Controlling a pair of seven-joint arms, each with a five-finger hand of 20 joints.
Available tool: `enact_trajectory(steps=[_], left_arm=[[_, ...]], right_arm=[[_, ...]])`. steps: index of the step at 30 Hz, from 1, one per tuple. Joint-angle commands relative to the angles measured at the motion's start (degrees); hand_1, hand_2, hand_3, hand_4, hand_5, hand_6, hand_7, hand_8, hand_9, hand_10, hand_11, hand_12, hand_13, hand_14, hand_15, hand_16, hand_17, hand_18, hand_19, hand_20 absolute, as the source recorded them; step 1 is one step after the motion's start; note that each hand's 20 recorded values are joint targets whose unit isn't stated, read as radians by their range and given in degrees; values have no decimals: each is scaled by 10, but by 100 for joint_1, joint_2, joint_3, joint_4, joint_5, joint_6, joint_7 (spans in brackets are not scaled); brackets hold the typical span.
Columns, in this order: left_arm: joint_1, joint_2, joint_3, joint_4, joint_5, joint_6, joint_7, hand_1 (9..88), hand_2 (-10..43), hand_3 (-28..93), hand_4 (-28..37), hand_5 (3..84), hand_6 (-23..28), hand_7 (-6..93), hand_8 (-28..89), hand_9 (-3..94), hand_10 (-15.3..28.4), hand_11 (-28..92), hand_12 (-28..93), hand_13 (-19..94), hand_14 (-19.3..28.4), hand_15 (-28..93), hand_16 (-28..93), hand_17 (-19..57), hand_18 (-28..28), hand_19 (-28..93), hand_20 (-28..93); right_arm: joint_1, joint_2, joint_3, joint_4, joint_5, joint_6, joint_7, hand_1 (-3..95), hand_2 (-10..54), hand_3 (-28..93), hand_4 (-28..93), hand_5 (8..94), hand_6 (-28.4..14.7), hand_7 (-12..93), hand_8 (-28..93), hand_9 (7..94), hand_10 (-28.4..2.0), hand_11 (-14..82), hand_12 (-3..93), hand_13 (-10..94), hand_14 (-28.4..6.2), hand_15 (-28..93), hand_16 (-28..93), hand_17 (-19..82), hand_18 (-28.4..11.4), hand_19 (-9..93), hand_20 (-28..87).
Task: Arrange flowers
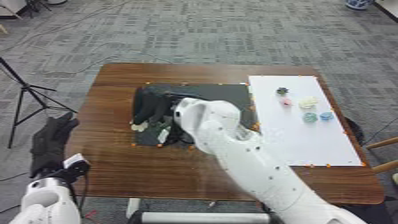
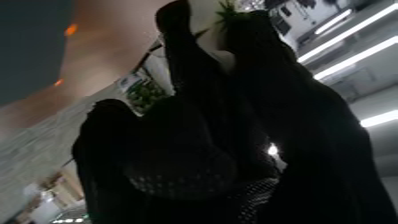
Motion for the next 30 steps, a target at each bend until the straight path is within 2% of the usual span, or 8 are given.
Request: enact_trajectory(steps=[1, 5, 10, 18, 20, 22, 27, 30], left_arm=[[-31, -43, 177, -116, 42, -216, 16, 222, 320, 616, -283, 504, 39, 122, -105, 508, 140, 173, 70, 336, 122, 98, -32, 50, 89, 98, 149], [79, -46, 151, -197, 48, -219, 46, 226, 312, 618, -283, 504, 39, 121, -105, 508, 140, 173, 70, 338, 124, 99, -30, 49, 90, 99, 148], [295, -71, 63, -335, 82, -281, 34, 219, 299, 628, -283, 505, 39, 121, -104, 508, 140, 174, 71, 343, 127, 100, -28, 48, 91, 102, 149], [625, -90, -15, -503, 105, -471, 132, 199, 198, 655, -283, 503, 42, 120, -99, 506, 144, 182, 77, 359, 142, 105, -19, 43, 100, 111, 150], [751, -98, -49, -556, 66, -481, 198, 196, 188, 656, -283, 503, 43, 119, -98, 506, 145, 183, 78, 361, 144, 106, -17, 42, 100, 112, 149], [884, -102, -103, -612, 37, -524, 244, 195, 176, 658, -283, 504, 45, 118, -97, 506, 146, 184, 80, 362, 145, 106, -16, 42, 101, 112, 149], [1176, -81, -173, -721, -14, -572, 362, 195, 154, 664, -283, 507, 46, 118, -95, 507, 148, 188, 82, 366, 148, 107, -13, 42, 102, 110, 148], [1466, -95, -352, -803, 40, -670, 401, 193, 145, 668, -283, 506, 46, 118, -94, 507, 149, 188, 83, 367, 148, 107, -11, 41, 103, 109, 147]], right_arm=[[-190, -407, -164, 536, -1018, 751, -202, 572, -43, 556, -170, 788, -2, 164, 113, 846, -121, 97, 148, 937, -17, 624, 299, 711, -116, 932, 625], [-128, -333, -327, 693, -1618, 1184, -239, 594, -16, 496, -144, 771, 1, 159, 72, 816, -117, 98, 121, 937, -18, 618, 292, 708, -115, 932, 608], [-94, -265, -351, 767, -2085, 1183, -363, 592, 2, 479, -139, 753, 4, 152, 50, 788, -112, 98, 105, 937, -20, 603, 291, 702, -115, 932, 586], [-82, -172, -273, 878, -2514, 902, -450, 489, 6, 530, -129, 712, -6, 144, 23, 738, -119, 97, 95, 937, -27, 579, 304, 691, -116, 932, 557], [-64, -168, -265, 856, -2554, 725, -383, 455, 4, 549, -124, 699, -8, 141, 11, 729, -120, 95, 94, 937, -29, 573, 307, 685, -118, 932, 551], [-53, -165, -221, 859, -2569, 634, -401, 404, 7, 582, -120, 669, -16, 137, -76, 697, -131, 90, 94, 937, -34, 555, 320, 678, -119, 932, 540], [34, -5, -261, 777, -2427, 665, -321, 372, 10, 581, -117, 617, -26, 131, -89, 632, -142, 82, 102, 931, -36, 534, 334, 667, -121, 932, 515], [153, 377, -451, 521, -1919, 856, -72, 358, 13, 582, -115, 592, -26, 127, -86, 620, -150, 81, 105, 928, -38, 533, 336, 664, -122, 932, 508]])
